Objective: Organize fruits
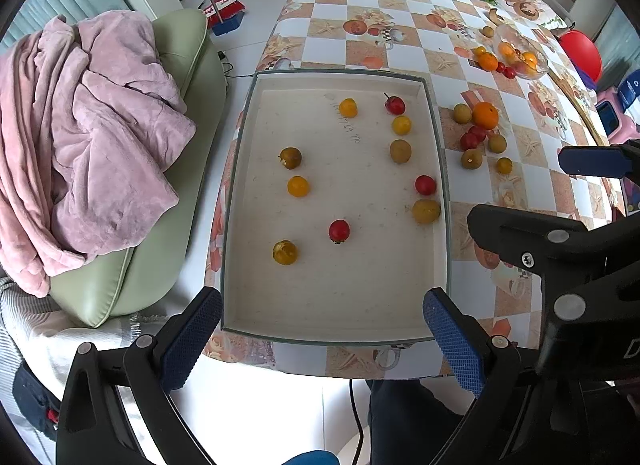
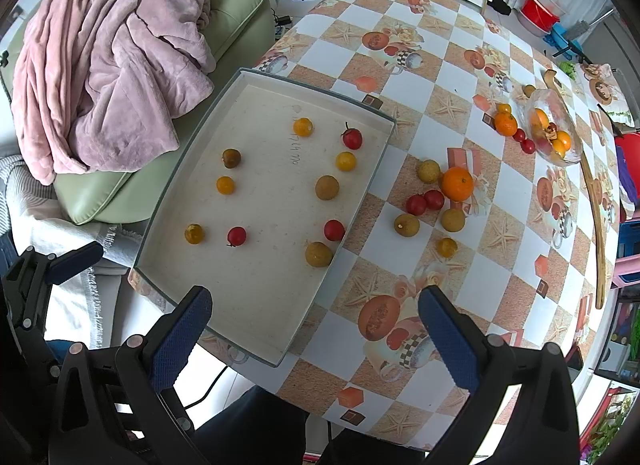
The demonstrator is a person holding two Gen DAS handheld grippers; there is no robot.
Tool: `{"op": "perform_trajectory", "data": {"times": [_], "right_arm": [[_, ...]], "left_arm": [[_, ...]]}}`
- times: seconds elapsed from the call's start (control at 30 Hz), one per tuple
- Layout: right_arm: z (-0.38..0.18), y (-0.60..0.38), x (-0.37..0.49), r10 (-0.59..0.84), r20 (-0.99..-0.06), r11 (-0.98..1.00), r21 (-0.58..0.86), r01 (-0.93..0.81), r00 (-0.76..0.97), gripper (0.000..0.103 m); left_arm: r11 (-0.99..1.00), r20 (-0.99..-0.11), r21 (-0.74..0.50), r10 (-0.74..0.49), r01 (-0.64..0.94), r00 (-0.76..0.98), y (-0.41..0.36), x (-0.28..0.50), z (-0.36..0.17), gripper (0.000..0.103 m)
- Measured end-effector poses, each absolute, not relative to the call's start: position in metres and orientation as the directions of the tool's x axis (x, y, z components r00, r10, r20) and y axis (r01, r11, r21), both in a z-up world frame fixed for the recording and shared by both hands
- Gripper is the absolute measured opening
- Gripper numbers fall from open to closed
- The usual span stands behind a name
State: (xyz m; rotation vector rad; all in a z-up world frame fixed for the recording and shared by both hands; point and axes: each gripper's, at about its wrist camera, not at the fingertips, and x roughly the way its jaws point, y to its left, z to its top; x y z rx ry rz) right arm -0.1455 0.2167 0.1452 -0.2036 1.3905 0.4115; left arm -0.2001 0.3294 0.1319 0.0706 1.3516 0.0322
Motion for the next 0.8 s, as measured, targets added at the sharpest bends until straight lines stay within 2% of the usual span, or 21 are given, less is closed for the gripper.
{"op": "perform_trajectory", "data": {"times": [0.8], "right_arm": [[0.1440,0.2172,-0.1452,0.161,-0.979,0.912,0.100,-0.397,0.124,0.103]], "left_arm": [[0.998,-0.971,0.061,0.057,0.013,0.231,0.3299,-0.1990,0.1310,0.101]]}}
